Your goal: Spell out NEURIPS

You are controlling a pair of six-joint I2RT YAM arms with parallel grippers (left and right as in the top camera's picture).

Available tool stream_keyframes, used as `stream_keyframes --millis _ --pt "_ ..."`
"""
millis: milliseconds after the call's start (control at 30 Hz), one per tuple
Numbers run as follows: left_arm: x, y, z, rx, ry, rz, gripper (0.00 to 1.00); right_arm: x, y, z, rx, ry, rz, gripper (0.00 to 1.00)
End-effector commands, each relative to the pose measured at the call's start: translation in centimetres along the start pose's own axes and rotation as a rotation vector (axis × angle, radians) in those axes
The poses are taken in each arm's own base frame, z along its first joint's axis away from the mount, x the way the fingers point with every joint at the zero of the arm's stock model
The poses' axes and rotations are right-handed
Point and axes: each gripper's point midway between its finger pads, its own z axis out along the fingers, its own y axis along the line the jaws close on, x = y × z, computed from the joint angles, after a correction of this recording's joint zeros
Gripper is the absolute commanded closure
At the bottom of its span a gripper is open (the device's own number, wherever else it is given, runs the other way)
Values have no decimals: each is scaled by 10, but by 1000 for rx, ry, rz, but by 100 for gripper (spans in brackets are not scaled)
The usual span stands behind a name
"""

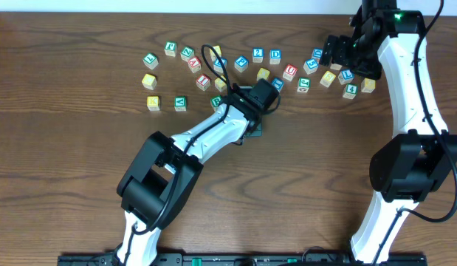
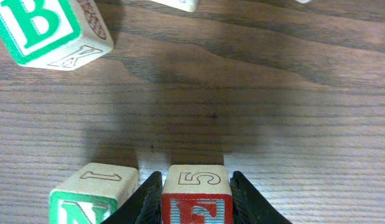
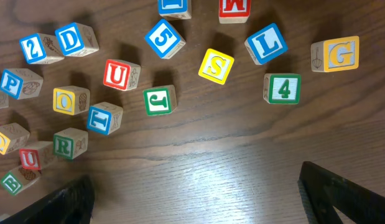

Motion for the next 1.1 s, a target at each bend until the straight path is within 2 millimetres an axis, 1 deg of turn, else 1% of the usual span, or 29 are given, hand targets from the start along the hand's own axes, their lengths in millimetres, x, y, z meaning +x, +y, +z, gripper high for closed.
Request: stream_keyframes --millis 0,33,67,133,467,600,767,1067 --pt "1 8 8 -38 1 -6 69 -5 5 -17 -16 -41 -16 1" --pt "1 8 8 -38 2 -6 68 -5 5 -17 -16 -41 -16 1" --pt "1 8 8 -38 2 -6 63 -5 5 -17 -16 -41 -16 1" --pt "1 8 8 -37 2 -6 58 -5 5 -17 -16 -41 -16 1" --pt "3 4 6 -13 16 -7 56 -5 5 -17 -16 -41 -16 1" --pt "-4 2 -4 2 -3 -3 56 -5 5 -17 -16 -41 -16 1" --pt "-18 -2 -33 34 -44 5 57 -5 5 -17 -16 -41 -16 1" --pt "-38 3 -114 114 -160 39 57 -5 5 -17 -16 -41 -16 1"
